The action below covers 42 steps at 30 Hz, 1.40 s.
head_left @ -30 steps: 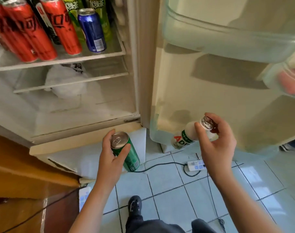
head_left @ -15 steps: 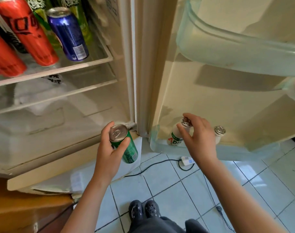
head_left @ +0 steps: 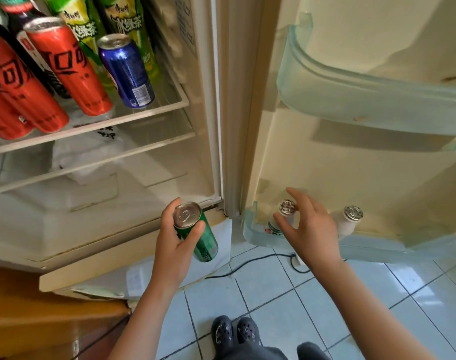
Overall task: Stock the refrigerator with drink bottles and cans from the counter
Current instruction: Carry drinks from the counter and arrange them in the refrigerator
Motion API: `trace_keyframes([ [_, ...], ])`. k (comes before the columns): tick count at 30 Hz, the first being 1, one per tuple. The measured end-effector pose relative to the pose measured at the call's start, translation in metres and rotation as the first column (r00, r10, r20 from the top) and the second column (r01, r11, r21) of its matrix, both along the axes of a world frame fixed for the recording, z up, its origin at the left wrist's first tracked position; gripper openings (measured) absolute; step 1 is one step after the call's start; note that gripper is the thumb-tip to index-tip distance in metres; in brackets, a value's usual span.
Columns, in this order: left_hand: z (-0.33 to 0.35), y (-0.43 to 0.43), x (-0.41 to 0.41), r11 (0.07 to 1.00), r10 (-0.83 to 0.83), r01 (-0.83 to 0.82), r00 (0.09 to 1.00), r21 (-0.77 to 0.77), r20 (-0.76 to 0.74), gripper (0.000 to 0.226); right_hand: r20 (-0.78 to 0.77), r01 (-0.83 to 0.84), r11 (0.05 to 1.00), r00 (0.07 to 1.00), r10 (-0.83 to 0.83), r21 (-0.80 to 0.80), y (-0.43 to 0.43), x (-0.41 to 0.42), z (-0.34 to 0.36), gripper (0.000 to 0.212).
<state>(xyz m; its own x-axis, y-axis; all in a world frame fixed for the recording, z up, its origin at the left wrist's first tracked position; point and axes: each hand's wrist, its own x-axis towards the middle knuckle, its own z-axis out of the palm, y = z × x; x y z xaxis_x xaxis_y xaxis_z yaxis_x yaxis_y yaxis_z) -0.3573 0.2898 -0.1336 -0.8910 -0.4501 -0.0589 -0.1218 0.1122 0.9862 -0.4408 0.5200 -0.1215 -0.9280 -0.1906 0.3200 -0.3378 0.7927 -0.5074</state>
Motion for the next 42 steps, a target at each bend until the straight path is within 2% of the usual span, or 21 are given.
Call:
trace_keyframes([
  [2, 0.001, -0.001, 0.004, 1.0, 0.004, -0.004, 1.0, -0.009, -0.007, 0.061, -0.086, 0.016, 0.999, 0.996, -0.02, -0.052, 0.001, 0.004, 0.003, 0.045],
  [5, 0.0, -0.002, 0.009, 0.999, 0.042, -0.042, 0.999, -0.018, -0.013, 0.056, -0.225, 0.003, 0.989, 0.974, -0.037, -0.149, -0.006, 0.011, 0.012, 0.03],
  [11, 0.006, -0.013, 0.028, 0.992, 0.115, -0.117, 0.993, -0.044, -0.035, 0.056, -0.339, -0.218, 0.953, 0.931, 0.138, -0.211, -0.04, 0.02, 0.03, 0.019],
  [19, 0.032, -0.045, 0.051, 0.966, 0.228, -0.236, 0.97, -0.108, -0.083, 0.056, -0.342, -0.393, 0.879, 0.893, 0.294, -0.271, -0.084, 0.011, 0.04, 0.022],
  [22, 0.046, -0.061, 0.048, 0.958, 0.23, -0.246, 0.966, -0.144, -0.121, 0.055, -0.296, -0.426, 0.855, 0.892, 0.342, -0.296, -0.104, 0.011, 0.044, 0.022],
  [28, 0.083, -0.101, 0.025, 0.94, 0.232, -0.276, 0.948, -0.2, -0.22, 0.054, -0.232, -0.426, 0.87, 0.898, 0.373, -0.25, -0.139, -0.005, 0.053, 0.02],
  [31, 0.109, -0.124, -0.003, 0.942, 0.182, -0.254, 0.937, -0.222, -0.299, 0.058, -0.181, -0.366, 0.908, 0.926, 0.332, -0.203, -0.152, -0.018, 0.059, 0.022],
  [36, 0.16, -0.155, -0.056, 0.926, -0.014, -0.135, 0.92, -0.352, -0.391, 0.061, -0.222, -0.328, 0.935, 0.93, 0.294, -0.136, -0.157, -0.023, 0.071, 0.025],
  [42, 0.201, -0.153, -0.124, 0.83, -0.252, 0.016, 0.902, -0.557, -0.35, 0.063, -0.238, -0.27, 0.958, 0.941, 0.241, -0.098, -0.156, -0.024, 0.073, 0.024],
])
